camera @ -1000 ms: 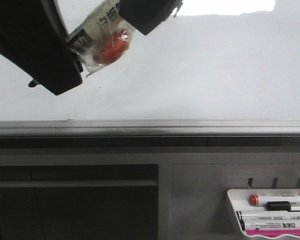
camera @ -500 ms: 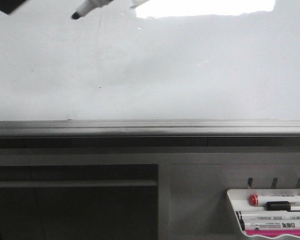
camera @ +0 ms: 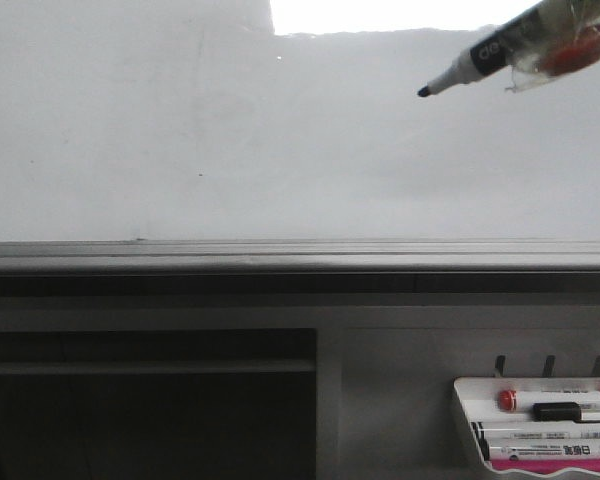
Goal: Write number 2 on whiteboard
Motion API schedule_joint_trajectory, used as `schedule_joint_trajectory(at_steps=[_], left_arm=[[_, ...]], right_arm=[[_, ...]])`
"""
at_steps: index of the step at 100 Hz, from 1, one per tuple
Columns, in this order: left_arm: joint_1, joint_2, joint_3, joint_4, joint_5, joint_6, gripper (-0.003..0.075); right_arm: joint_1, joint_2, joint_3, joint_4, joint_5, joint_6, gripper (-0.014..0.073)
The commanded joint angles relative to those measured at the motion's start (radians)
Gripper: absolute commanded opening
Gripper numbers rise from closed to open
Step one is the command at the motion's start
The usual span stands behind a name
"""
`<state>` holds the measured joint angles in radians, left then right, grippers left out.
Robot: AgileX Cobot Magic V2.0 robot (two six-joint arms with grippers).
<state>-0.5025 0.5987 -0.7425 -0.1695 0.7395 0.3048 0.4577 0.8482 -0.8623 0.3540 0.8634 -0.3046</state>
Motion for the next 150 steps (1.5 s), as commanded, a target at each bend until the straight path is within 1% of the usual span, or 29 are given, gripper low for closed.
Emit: schedule_joint_trajectory(at_steps=[1, 16, 21, 29, 35, 48, 57, 68, 75, 84, 88, 90, 98, 108, 118, 136, 150], left_arm=[[0.005, 0.001, -0.005, -0.022, -0.085, -0.023, 0.0353], [0.005, 0.003, -0.004, -0.022, -0.130, -0.030, 0.0353], [0.005, 0.003, -0.004, -0.022, -0.154, -0.043, 0.0353], [0.005, 0.003, -0.004, -0.022, -0.173, -0.051, 0.0353], [0.005, 0.003, -0.004, -0.022, -0.177, -0.051, 0.0353], [0.005, 0.003, -0.004, -0.022, -0.186, -0.051, 0.0353], [0.005, 0.003, -0.004, -0.022, -0.188, -0.051, 0.0353], [0.005, 0.003, -0.004, -0.022, -0.188, -0.051, 0.0353], [0.005, 0.004, -0.004, -0.022, -0.189, -0.051, 0.0353], [0.005, 0.004, -0.004, -0.020, -0.192, -0.051, 0.0353], [0.005, 0.005, -0.004, -0.020, -0.195, -0.051, 0.0353], [0.005, 0.005, -0.004, -0.018, -0.195, -0.051, 0.0353], [0.005, 0.005, -0.004, -0.016, -0.203, -0.051, 0.0353], [0.005, 0.005, -0.004, -0.016, -0.214, -0.051, 0.0353], [0.005, 0.005, -0.004, -0.014, -0.222, -0.051, 0.0353], [0.005, 0.005, -0.004, -0.014, -0.227, -0.051, 0.0353], [0.005, 0.005, -0.004, -0.014, -0.227, -0.051, 0.0353]], right_arm=[[-0.007, -0.019, 0.007, 0.007, -0.114, 0.027, -0.0038], [-0.007, -0.015, 0.012, 0.012, -0.120, 0.027, -0.0038], [-0.007, -0.004, 0.013, 0.026, -0.160, 0.027, -0.0038], [-0.007, 0.022, 0.012, 0.070, -0.266, 0.027, -0.0038], [-0.007, 0.052, -0.005, 0.086, -0.292, 0.027, -0.0038], [0.000, 0.173, -0.115, 0.085, -0.214, 0.031, -0.0038], [0.030, 0.249, -0.189, 0.073, -0.200, 0.033, -0.0038], [0.080, 0.323, -0.261, 0.032, -0.195, 0.078, -0.0038], [0.110, 0.372, -0.306, -0.051, -0.181, 0.146, -0.0038], [0.159, 0.431, -0.366, -0.232, -0.141, 0.275, -0.0038], [0.181, 0.452, -0.387, -0.294, -0.131, 0.305, -0.0038], [0.193, 0.460, -0.397, -0.303, -0.129, 0.305, -0.0038], [0.215, 0.490, -0.436, -0.301, -0.105, 0.305, -0.0038], [0.214, 0.533, -0.491, -0.275, -0.051, 0.305, -0.0038], [0.214, 0.578, -0.534, -0.275, -0.028, 0.305, -0.0038], [0.214, 0.624, -0.619, -0.260, -0.017, 0.305, -0.0038], [0.214, 0.630, -0.653, -0.250, -0.021, 0.305, -0.0038]])
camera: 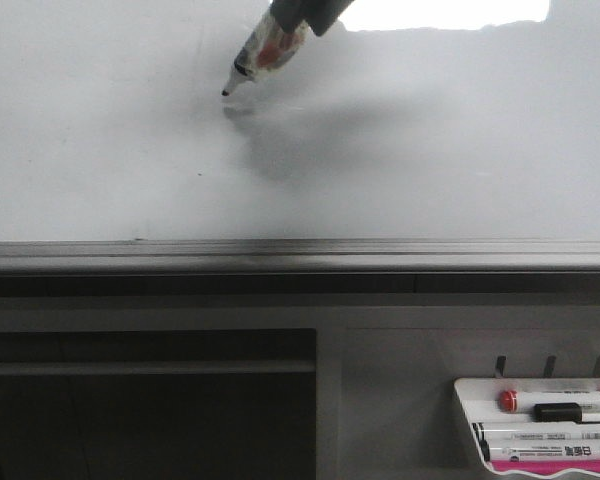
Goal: Write number 2 on whiteboard
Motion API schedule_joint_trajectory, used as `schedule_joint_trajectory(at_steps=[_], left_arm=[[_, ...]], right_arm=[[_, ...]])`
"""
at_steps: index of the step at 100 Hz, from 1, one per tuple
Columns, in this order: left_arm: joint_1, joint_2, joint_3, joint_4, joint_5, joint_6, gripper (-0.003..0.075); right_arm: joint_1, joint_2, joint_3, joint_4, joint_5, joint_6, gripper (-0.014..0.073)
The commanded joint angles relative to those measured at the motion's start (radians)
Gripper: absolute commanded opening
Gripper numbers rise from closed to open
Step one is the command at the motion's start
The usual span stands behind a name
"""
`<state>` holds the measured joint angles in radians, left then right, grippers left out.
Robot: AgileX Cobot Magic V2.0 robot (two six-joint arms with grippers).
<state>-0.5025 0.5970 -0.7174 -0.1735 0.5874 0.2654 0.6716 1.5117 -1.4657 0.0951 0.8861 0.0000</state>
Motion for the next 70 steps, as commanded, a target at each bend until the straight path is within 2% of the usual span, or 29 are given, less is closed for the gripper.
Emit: schedule_joint_trajectory(at_steps=[1, 24, 35, 56, 70], left_arm=[[0.005, 0.007, -0.029, -0.010, -0.075, -0.011, 0.0353], [0.005, 0.007, -0.029, -0.010, -0.075, -0.011, 0.0353], [0.005, 0.007, -0.029, -0.010, -0.075, -0.011, 0.0353], [0.005, 0.007, -0.029, -0.010, -0.075, -0.011, 0.0353], [0.005, 0.007, -0.029, -0.010, -0.075, -0.011, 0.0353]], right_arm=[[0.000, -0.033, -0.050, 0.009, -0.046, 0.000, -0.0038], [-0.004, 0.005, -0.050, 0.022, -0.058, 0.000, -0.0038], [-0.041, 0.018, -0.050, 0.002, -0.058, 0.000, -0.0038], [-0.111, -0.015, -0.031, 0.000, 0.089, -0.015, -0.0038], [-0.087, -0.007, 0.016, 0.018, 0.042, -0.019, -0.0038]])
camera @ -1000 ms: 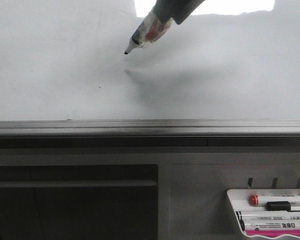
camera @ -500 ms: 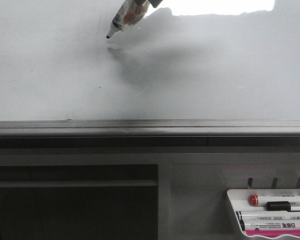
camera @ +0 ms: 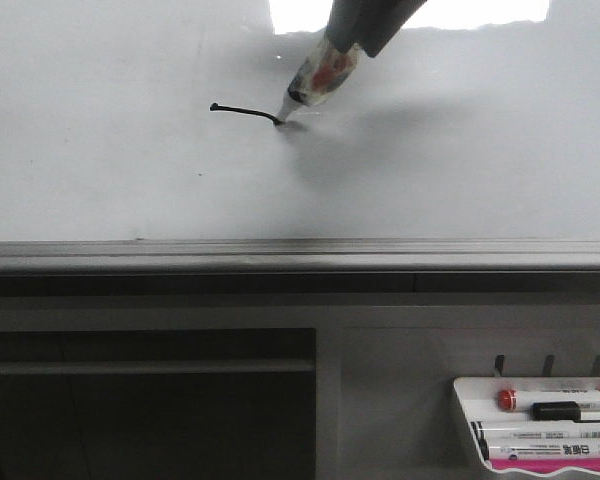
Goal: Write number 2 on whiteboard
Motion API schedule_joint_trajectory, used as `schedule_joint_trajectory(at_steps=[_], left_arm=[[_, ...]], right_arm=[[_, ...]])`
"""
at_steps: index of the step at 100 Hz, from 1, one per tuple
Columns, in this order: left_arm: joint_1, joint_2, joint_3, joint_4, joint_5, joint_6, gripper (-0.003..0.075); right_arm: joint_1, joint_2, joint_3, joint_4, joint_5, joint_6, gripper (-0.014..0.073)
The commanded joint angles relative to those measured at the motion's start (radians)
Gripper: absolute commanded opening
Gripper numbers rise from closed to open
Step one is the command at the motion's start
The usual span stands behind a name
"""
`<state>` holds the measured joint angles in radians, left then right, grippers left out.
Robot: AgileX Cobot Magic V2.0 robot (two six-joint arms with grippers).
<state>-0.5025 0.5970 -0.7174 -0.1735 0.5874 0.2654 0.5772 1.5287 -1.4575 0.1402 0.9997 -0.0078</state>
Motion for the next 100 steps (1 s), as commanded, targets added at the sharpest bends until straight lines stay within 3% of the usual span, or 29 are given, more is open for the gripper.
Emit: schedule_joint_trajectory(at_steps=[1, 37, 61, 100], left_arm=[[0.005, 0.007, -0.029, -0.010, -0.075, -0.011, 0.0353], [0.005, 0.007, -0.029, -0.010, -0.075, -0.011, 0.0353], [0.005, 0.007, -0.029, -0.009, -0.075, -0.011, 0.0353], [0.005, 0.007, -0.029, 0.003, -0.081, -0.011, 0.0349]], right_arm=[[0.009, -0.021, 0.009, -0.025, -0.075, -0.012, -0.0038], [0.054, 0.051, 0.014, -0.002, -0.172, -0.014, -0.0038], [-0.001, 0.027, 0.018, -0.021, -0.065, -0.014, -0.0038], [-0.006, -0.003, 0.025, -0.013, -0.031, -0.014, -0.0038]])
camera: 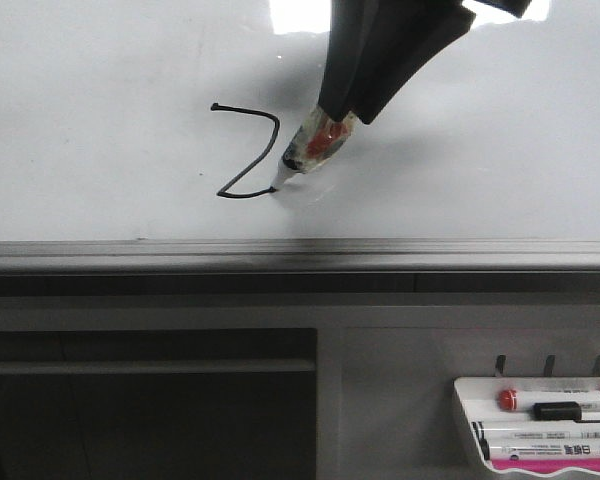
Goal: Write number 2 on whiteboard
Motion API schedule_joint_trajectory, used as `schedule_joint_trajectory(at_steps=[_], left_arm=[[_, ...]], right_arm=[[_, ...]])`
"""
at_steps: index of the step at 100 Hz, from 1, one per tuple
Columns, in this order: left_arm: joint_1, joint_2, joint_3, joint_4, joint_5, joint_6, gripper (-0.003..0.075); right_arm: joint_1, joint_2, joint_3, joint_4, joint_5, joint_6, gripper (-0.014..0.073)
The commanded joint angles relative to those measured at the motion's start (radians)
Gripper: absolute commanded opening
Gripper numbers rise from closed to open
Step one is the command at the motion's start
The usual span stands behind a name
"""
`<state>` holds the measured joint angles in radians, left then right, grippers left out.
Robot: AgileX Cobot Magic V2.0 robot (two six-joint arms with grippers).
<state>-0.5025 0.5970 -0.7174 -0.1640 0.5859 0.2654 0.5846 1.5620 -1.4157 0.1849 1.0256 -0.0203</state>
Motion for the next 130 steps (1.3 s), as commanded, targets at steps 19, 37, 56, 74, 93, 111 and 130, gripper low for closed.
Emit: schedule_joint_trajectory(at_steps=[19, 37, 56, 74, 93, 111, 130], left_arm=[[0.005, 0.011, -0.037, -0.006, -0.063, 0.005, 0.0346], [0.005, 0.090, -0.098, -0.071, 0.121, 0.190, 0.0347], [0.005, 0.237, -0.167, -0.338, 0.270, 0.488, 0.0347], [0.005, 0.383, -0.207, -0.583, 0.304, 0.737, 0.0347], [0.005, 0.513, -0.259, -0.631, 0.284, 0.860, 0.0347], [-0.012, 0.609, -0.302, -0.658, 0.285, 0.921, 0.0347], [-0.089, 0.686, -0.340, -0.663, 0.224, 0.974, 0.0347]], right_arm=[[-0.014, -0.090, -0.017, 0.034, 0.027, -0.074, -0.0038], [-0.014, -0.185, -0.017, 0.104, 0.124, -0.234, -0.0038], [-0.012, -0.220, -0.017, 0.116, 0.250, -0.478, -0.0038], [0.016, -0.226, -0.017, 0.117, 0.245, -0.709, -0.0038], [0.054, -0.226, -0.017, 0.117, 0.216, -0.867, -0.0038], [0.058, -0.226, -0.017, 0.117, 0.163, -0.901, -0.0038], [0.058, -0.224, -0.017, 0.117, 0.085, -0.904, -0.0038]])
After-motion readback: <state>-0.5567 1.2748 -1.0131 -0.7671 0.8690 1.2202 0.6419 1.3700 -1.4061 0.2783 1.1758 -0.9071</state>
